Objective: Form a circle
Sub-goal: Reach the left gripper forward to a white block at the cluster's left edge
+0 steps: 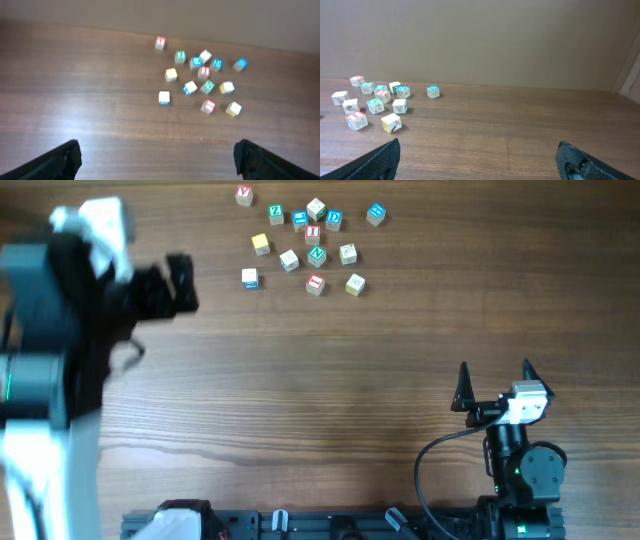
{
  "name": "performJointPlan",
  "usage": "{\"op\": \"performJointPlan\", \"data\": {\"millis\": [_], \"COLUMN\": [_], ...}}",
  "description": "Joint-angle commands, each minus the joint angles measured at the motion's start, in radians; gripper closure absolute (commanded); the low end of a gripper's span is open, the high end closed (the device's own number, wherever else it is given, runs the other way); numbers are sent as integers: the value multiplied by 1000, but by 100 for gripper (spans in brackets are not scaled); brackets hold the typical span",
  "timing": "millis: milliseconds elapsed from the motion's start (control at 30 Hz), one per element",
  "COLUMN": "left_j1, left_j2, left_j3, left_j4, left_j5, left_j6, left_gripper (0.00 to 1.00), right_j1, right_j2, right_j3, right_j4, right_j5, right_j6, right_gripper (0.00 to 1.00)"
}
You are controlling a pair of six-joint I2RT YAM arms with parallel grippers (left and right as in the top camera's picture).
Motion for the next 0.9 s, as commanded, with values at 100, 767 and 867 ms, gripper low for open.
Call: {"op": "performJointPlan", "data": {"millis": [100,767,867], "left_j1": [-4,-63,-84], "left_j2": [445,941,983], "left_j3": [203,197,197], "left_j4": [-23,137,159], "left_j5": [177,71,59], "left_j6": [6,-78,-78], "left_gripper": [0,34,34], "right_j1": [4,4,4], "right_j2": [-5,-5,-5], "right_j3": [-1,-1,-1], "right_j4": [2,2,2], "right_j5": [17,17,16], "right_j6": [-5,-5,-5], "right_gripper": [0,0,0]}}
